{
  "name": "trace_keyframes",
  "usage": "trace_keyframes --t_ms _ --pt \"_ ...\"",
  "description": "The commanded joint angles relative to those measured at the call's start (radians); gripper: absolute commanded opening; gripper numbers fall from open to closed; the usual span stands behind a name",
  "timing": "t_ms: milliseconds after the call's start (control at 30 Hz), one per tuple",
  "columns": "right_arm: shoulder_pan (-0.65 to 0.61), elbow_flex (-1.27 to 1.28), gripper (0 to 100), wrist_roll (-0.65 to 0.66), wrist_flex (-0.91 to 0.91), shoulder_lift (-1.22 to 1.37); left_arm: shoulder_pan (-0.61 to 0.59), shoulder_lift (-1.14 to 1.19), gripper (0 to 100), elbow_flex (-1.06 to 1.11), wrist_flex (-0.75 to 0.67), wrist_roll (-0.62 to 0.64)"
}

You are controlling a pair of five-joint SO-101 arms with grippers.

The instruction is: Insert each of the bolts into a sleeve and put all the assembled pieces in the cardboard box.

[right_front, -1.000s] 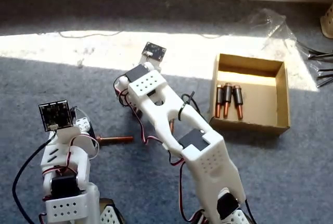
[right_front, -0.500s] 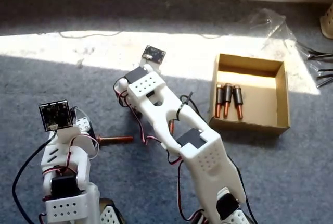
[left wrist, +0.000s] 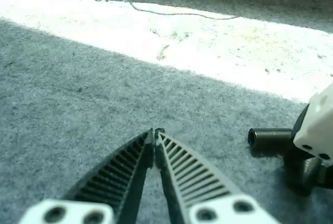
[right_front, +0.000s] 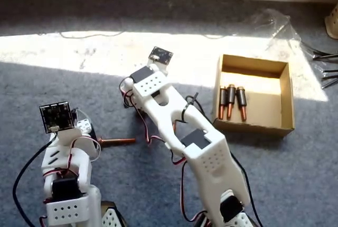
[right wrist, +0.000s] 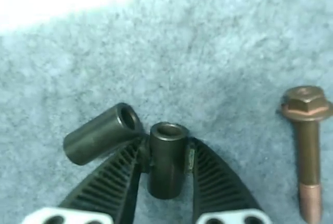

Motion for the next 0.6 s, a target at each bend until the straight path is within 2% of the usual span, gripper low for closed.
trace_keyframes --t_ms 0,267,567 --pt "0.004 -0.018 4.5 -0.003 0.101 -0.005 0.019 -0.007 3 -0.01 -0.02 -0.003" --pt "0.05 -0.188 4.5 0.021 0.32 -0.047 0.019 -0.007 3 -0.01 -0.02 -0.003" --pt "0.056 -0.325 4.5 0.456 0.409 -0.054 0.019 -0.007 3 -0.008 -0.02 -0.003"
